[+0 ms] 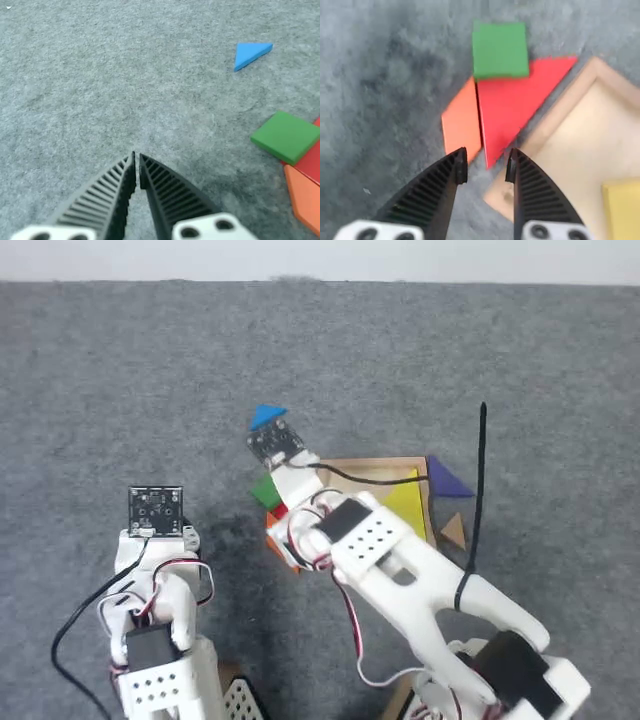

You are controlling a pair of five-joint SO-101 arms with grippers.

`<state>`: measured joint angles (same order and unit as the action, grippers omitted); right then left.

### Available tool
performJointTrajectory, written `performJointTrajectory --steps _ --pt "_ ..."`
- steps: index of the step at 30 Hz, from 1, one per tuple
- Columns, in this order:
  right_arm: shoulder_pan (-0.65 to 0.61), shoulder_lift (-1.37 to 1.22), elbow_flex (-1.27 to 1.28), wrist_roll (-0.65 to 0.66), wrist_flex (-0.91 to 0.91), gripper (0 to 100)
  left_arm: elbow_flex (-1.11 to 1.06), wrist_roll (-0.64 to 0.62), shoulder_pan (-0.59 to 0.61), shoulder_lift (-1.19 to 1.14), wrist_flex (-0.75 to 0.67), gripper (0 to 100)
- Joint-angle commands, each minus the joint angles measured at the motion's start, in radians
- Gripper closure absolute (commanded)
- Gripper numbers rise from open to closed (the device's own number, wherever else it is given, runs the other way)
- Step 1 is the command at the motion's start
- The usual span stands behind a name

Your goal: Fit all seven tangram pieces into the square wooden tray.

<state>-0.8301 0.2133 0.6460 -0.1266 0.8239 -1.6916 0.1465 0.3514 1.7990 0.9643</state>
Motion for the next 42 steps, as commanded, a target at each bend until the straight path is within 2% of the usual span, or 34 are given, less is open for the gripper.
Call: performJointTrajectory --steps 1,7,10,13,19,32,42 --pt "0.008 -0.059 -0.153 -0.058 -0.013 85.1 0.008 0.003 -0.003 0.017 0.006 98" --pt "0.007 -0.317 -0.359 -0.072 0.035 85.1 0.008 0.003 -0.003 0.015 0.006 98" --pt "0.010 -0.390 -0.422 -0.126 0.051 85.0 0.008 0.003 -0.003 0.015 0.008 98" --pt "0.015 -0.429 -0.439 -0.169 0.051 84.1 0.008 0.003 -0.003 0.015 0.008 98" --pt "0.036 -0.484 -0.448 -0.189 0.042 73.3 0.008 0.003 -0.003 0.015 0.008 98" --pt "0.041 -0.697 -0.664 -0.193 0.180 73.0 0.008 0.003 -0.003 0.014 0.008 98" --pt "0.059 -0.733 -0.717 -0.215 0.220 73.1 0.008 0.003 -0.003 0.014 0.018 98"
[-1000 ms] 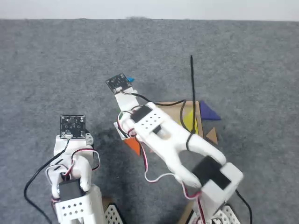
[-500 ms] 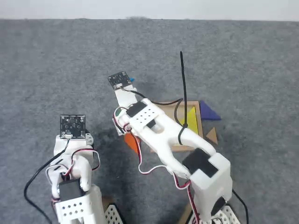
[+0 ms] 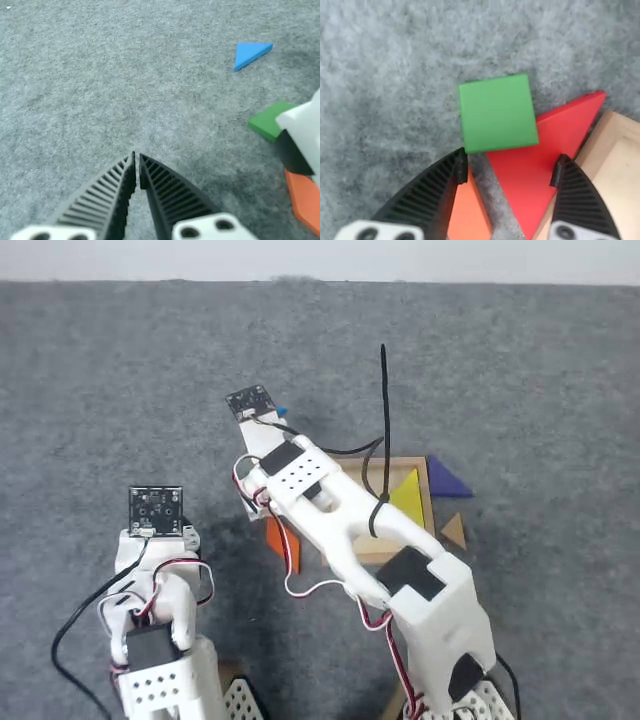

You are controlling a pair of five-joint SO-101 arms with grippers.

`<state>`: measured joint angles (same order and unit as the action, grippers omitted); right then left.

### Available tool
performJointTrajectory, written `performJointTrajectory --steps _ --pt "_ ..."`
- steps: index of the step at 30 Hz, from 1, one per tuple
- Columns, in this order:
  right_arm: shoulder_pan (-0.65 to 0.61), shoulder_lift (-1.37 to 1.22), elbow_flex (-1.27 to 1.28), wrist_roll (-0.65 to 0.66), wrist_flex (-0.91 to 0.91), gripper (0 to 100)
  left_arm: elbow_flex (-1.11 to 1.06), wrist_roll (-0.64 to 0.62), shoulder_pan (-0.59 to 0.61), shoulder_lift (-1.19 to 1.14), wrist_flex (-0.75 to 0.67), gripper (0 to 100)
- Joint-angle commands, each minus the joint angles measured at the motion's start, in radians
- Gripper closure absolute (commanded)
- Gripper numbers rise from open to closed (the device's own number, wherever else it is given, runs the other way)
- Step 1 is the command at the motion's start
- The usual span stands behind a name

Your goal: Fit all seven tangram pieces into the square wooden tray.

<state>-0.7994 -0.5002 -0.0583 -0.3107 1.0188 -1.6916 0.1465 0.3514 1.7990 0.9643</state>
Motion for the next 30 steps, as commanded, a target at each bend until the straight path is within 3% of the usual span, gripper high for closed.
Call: performJointTrajectory --steps 1,14,22,30 --pt "0.036 -0.018 -0.012 -0.038 0.028 73.2 0.008 0.003 -0.005 0.017 0.026 98" --pt "0.064 -0.019 -0.012 -0.046 0.028 73.5 0.008 0.003 -0.048 0.015 0.031 98" --pt "0.064 -0.019 -0.012 -0.046 0.031 94.2 0.008 0.003 -0.049 0.015 0.031 98" --pt "0.073 -0.002 -0.012 -0.046 0.041 95.7 0.008 0.003 -0.049 0.014 0.031 98"
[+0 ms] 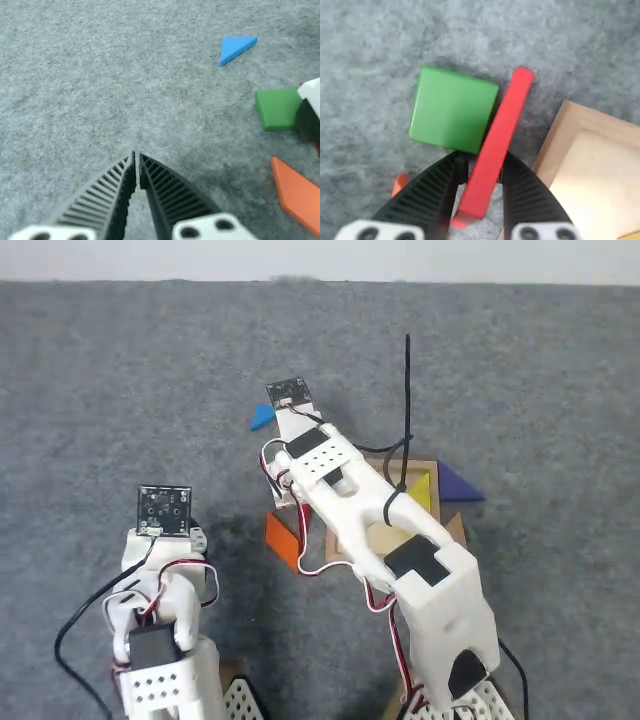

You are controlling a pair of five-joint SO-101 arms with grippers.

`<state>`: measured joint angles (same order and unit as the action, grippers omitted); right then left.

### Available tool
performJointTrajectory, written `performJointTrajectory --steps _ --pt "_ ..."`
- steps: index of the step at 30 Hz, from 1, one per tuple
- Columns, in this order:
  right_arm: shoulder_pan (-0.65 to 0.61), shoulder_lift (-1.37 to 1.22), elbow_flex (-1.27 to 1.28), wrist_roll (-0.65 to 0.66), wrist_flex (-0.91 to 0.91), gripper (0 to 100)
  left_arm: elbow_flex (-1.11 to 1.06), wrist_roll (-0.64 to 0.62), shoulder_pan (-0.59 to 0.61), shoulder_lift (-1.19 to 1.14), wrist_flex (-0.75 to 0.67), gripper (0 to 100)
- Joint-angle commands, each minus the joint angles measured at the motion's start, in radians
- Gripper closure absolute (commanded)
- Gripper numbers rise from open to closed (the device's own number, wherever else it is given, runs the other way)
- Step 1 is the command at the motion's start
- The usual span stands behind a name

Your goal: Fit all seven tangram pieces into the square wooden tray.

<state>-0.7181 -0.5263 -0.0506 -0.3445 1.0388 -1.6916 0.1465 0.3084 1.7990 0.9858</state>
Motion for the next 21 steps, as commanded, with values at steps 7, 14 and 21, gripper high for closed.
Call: performJointTrajectory --steps 7,14,21 --pt "0.031 0.269 0.020 -0.011 0.097 96.5 0.008 0.003 -0.008 0.014 0.009 98" --pt "0.070 0.590 0.259 -0.006 0.018 99.1 0.008 0.003 -0.008 0.014 0.009 98" --pt "0.234 0.831 0.695 -0.011 -0.255 99.2 0.008 0.003 -0.008 0.014 0.009 98"
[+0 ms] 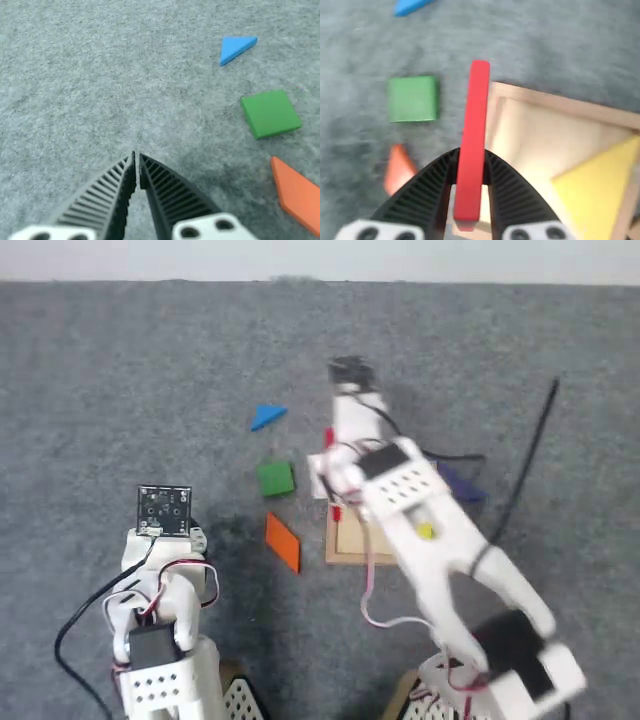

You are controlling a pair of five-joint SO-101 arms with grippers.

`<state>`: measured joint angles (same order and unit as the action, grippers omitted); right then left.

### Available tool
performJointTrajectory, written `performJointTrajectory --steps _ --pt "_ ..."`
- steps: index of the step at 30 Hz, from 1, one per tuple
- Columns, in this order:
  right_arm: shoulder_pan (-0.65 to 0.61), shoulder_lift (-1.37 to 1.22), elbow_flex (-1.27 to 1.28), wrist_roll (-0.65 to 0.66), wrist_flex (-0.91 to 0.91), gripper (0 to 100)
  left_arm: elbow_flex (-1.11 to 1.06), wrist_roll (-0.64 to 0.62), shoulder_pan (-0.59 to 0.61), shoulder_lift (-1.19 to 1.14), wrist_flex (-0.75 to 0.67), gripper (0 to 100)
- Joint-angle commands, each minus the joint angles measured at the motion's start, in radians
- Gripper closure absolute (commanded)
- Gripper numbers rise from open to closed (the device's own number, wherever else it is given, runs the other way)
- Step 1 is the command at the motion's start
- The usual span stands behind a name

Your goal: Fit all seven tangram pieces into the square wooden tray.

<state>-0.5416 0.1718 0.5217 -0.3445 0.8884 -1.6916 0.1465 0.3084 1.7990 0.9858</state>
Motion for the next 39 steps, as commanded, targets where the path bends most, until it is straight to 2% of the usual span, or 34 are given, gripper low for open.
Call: performJointTrajectory --steps 1,5,10,19,27,32,36,39 --pt "0.074 0.153 0.167 -0.011 -0.133 99.2 0.008 0.003 -0.008 0.014 0.009 98" --pt "0.124 0.173 0.262 -0.017 -0.223 99.0 0.008 0.003 -0.008 0.014 0.009 98" --pt "0.120 0.090 0.250 -0.160 -0.323 98.8 0.008 0.003 -0.008 0.014 0.009 98" --pt "0.124 -0.042 0.153 -0.394 -0.291 94.6 0.008 0.003 -0.008 0.014 0.009 98" --pt "0.139 -0.051 0.157 -0.396 -0.278 94.3 0.008 0.003 -0.008 0.014 0.009 98" --pt "0.137 -0.050 0.160 -0.279 -0.277 94.2 0.008 0.003 -0.008 0.014 0.009 98" --pt "0.142 -0.041 0.186 -0.264 -0.283 94.1 0.008 0.003 -0.008 0.014 0.009 98" --pt "0.153 -0.041 0.189 -0.262 -0.278 90.2 0.008 0.003 -0.008 0.014 0.009 98"
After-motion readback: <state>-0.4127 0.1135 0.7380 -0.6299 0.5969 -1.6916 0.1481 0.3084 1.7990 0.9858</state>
